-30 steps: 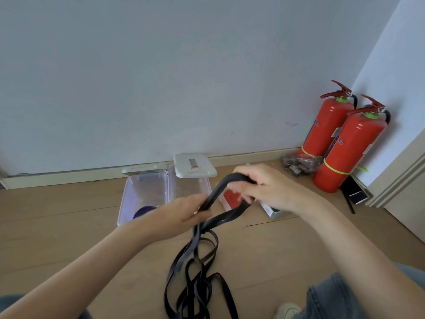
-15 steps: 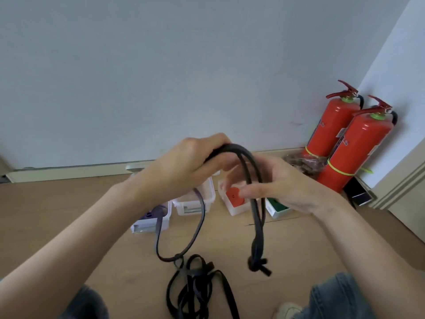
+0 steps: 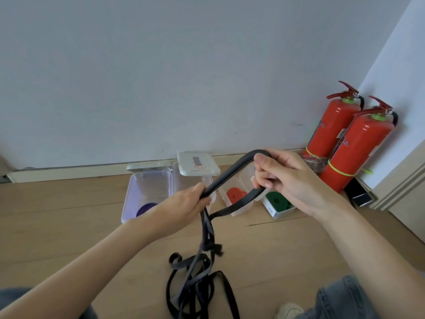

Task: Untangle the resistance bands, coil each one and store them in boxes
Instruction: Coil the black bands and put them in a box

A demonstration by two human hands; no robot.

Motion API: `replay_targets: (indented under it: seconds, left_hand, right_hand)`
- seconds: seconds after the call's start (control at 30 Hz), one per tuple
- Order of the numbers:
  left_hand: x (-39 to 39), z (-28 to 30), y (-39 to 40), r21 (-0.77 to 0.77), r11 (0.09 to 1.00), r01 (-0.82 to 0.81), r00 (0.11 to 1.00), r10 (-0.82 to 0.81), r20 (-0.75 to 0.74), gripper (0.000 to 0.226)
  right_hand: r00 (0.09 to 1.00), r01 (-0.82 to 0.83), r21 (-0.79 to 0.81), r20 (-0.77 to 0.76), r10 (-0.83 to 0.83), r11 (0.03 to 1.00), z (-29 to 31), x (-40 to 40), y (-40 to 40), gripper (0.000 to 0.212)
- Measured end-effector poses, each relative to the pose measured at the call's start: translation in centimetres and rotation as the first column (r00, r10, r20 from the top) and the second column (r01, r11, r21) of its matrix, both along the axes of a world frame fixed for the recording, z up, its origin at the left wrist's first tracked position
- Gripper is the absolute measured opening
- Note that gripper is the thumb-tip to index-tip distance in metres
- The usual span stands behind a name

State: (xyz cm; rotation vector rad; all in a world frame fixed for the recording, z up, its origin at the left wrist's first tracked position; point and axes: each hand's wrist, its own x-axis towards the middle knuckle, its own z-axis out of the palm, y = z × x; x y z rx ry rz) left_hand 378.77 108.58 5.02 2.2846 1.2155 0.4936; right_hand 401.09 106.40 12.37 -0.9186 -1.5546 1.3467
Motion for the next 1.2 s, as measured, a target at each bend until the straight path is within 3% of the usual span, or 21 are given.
replay_targets:
  seconds: [0.1, 0.17, 0.2, 0.23, 0.3, 0.4, 0.47, 0.5, 0.57, 0.77, 1.0, 1.07, 1.1, 1.17, 1.2]
  left_hand:
    - [-0.7, 3.8, 0.7, 0.008, 0.992, -0.126, 0.944, 0.118, 0.309, 0.021]
    - [-1.5, 7.4, 0.5, 0.018, 0.998, -0.058, 0.823, 0.038, 0.567, 0.021]
    - [-1.9, 8.8, 0.1, 0.019, 1.0, 0.013, 0.783, -0.022, 0.621, 0.021]
    - [-2.0, 9.7, -0.2, 0.013, 0.997, 0.076, 0.782, -0.068, 0.619, 0.022]
    - [-1.5, 10.1, -0.8, -0.001, 0.99, 0.142, 0.863, -0.123, 0.49, 0.025]
    - [0.3, 8.5, -1.3, 0.003, 0.976, 0.218, 0.953, -0.213, 0.216, 0.027]
    - [0.9, 7.0, -1.2, -0.005, 0.971, 0.239, 0.963, -0.237, 0.125, 0.026]
    - [0.9, 6.4, -1.0, -0.011, 0.972, 0.236, 0.965, -0.233, 0.118, 0.025]
    - [0.7, 5.2, -0.5, -0.047, 0.975, 0.215, 0.964, -0.205, 0.17, 0.022]
    - [0.8, 0.4, -0.7, -0.16, 0.975, 0.153, 0.971, -0.118, 0.21, 0.019]
    - [-0.2, -0.1, 0.5, -0.132, 0.988, 0.077, 0.987, -0.057, 0.151, 0.02]
    - [-0.4, 1.1, 0.7, -0.097, 0.994, 0.054, 0.984, -0.036, 0.176, 0.022]
    - [-0.7, 2.0, 0.8, -0.057, 0.998, 0.02, 0.975, -0.007, 0.222, 0.022]
    - [-1.4, 4.0, 1.0, 0.035, 0.999, -0.033, 0.952, 0.021, 0.307, 0.022]
    - [-1.5, 4.8, 1.0, 0.07, 0.997, -0.016, 0.954, -0.006, 0.301, 0.021]
  right_hand:
    - [0.997, 0.057, 0.034, 0.041, -0.058, 0.998, -0.1, 1.3, 0.2, 0.024]
    - [0.971, 0.019, 0.053, 0.238, -0.031, 0.998, -0.3, 2.0, 0.3, 0.023]
    - [0.942, -0.048, 0.018, 0.332, 0.039, 0.999, -0.4, 2.1, 0.4, 0.026]
    - [0.901, -0.124, -0.028, 0.416, 0.124, 0.992, -0.5, 2.0, 0.4, 0.026]
    - [0.826, -0.224, -0.086, 0.511, 0.236, 0.971, -0.8, 1.1, 0.1, 0.023]
    - [0.863, -0.201, -0.087, 0.455, 0.218, 0.976, -1.4, -0.6, -0.2, 0.037]
    - [0.883, -0.214, -0.028, 0.422, 0.206, 0.976, -1.9, -2.0, -0.4, 0.011]
    - [0.894, -0.189, 0.006, 0.414, 0.17, 0.982, -1.9, -2.6, -0.5, 0.004]
    - [0.921, -0.11, 0.059, 0.382, 0.08, 0.992, -1.8, -2.9, -0.4, 0.018]
    - [0.97, 0.005, 0.089, 0.242, -0.026, 0.996, -2.0, -2.4, 0.2, 0.024]
    - [0.996, 0.074, -0.011, -0.051, -0.074, 0.997, -1.7, -0.5, 1.0, 0.026]
    - [0.995, 0.087, 0.002, 0.054, -0.087, 0.996, -1.5, 0.2, 1.2, 0.029]
    - [0.97, 0.097, 0.031, 0.222, -0.101, 0.995, -1.4, 0.7, 1.3, 0.032]
    - [0.779, 0.064, 0.067, 0.62, -0.092, 0.996, -1.2, 1.6, 1.5, 0.023]
    - [0.676, 0.033, 0.039, 0.735, -0.051, 0.999, -1.4, 1.6, 1.5, 0.012]
